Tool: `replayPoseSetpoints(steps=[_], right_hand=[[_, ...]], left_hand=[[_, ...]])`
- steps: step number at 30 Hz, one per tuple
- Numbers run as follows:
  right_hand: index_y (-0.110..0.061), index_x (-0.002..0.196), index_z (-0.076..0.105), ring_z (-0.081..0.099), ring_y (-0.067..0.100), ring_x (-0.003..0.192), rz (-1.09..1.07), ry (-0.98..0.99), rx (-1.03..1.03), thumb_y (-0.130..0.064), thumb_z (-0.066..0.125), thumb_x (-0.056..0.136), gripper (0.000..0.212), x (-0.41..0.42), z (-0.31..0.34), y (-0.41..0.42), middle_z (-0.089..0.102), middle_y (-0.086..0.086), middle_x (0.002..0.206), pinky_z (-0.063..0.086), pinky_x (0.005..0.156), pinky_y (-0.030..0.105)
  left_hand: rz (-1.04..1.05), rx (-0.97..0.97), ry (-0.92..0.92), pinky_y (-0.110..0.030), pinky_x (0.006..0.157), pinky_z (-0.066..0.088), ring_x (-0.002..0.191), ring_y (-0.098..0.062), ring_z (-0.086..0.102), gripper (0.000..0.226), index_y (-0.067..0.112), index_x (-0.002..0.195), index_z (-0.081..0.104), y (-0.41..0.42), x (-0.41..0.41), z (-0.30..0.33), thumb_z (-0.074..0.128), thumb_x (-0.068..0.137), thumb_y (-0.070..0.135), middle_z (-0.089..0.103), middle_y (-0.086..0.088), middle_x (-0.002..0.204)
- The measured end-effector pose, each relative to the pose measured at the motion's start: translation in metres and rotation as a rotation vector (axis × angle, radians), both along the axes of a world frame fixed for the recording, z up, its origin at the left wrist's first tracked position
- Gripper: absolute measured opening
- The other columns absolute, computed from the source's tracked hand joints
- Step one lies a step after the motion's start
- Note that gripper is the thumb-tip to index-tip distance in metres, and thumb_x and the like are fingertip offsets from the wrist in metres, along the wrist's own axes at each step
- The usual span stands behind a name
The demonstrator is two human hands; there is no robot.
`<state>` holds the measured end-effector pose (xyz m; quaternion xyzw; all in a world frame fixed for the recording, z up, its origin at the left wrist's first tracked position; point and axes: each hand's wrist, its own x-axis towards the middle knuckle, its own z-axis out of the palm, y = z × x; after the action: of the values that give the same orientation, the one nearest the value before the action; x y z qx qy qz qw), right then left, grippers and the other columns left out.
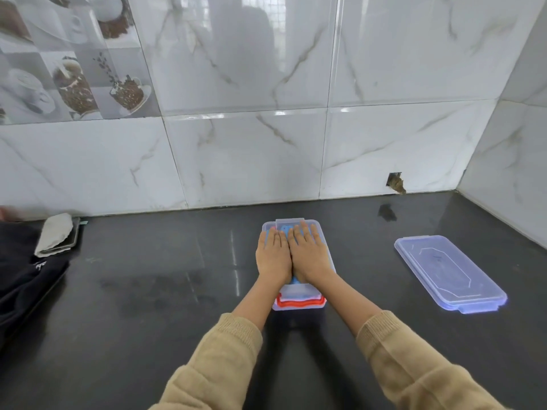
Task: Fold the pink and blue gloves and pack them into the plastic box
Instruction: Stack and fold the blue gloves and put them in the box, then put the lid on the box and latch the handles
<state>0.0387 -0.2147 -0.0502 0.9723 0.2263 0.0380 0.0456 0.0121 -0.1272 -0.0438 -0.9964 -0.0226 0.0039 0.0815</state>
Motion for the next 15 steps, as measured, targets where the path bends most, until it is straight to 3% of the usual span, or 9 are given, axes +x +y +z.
replayPoseSetpoints(steps=[3,7,15], right_hand=[[-0.009,0.149,0.017,0.003,0.030,0.148,0.022,-0.141,0.085,-0.025,0.038,0.097,0.058,-0.003,0.012,-0.011,0.016,0.012,0.158,-0.005,0.118,0.047],[-0.012,0.150,0.018,0.005,0.026,0.148,-0.105,-0.165,0.223,-0.022,0.041,0.096,0.060,0.000,0.025,-0.050,0.020,0.006,0.158,-0.007,0.118,0.046],[-0.014,0.149,0.020,0.012,0.025,0.147,-0.437,-0.160,0.251,-0.024,0.042,0.096,0.058,-0.009,0.020,-0.199,0.027,0.003,0.155,0.001,0.118,0.046]], left_hand=[[-0.006,-0.163,-0.110,-0.039,0.120,-0.002,0.149,-0.025,-0.002,0.066,0.004,0.151,0.002,-0.011,-0.003,0.008,0.038,0.099,0.022,0.004,-0.011,0.161],[-0.088,-0.278,-0.237,-0.036,0.121,0.002,0.149,-0.026,0.001,0.064,0.001,0.150,0.002,-0.052,0.010,0.022,0.038,0.099,0.014,0.005,-0.013,0.160],[-0.415,-0.484,-0.132,-0.036,0.120,0.009,0.148,-0.024,0.005,0.064,0.002,0.151,0.003,-0.197,0.035,0.008,0.037,0.098,0.015,0.005,-0.012,0.160]])
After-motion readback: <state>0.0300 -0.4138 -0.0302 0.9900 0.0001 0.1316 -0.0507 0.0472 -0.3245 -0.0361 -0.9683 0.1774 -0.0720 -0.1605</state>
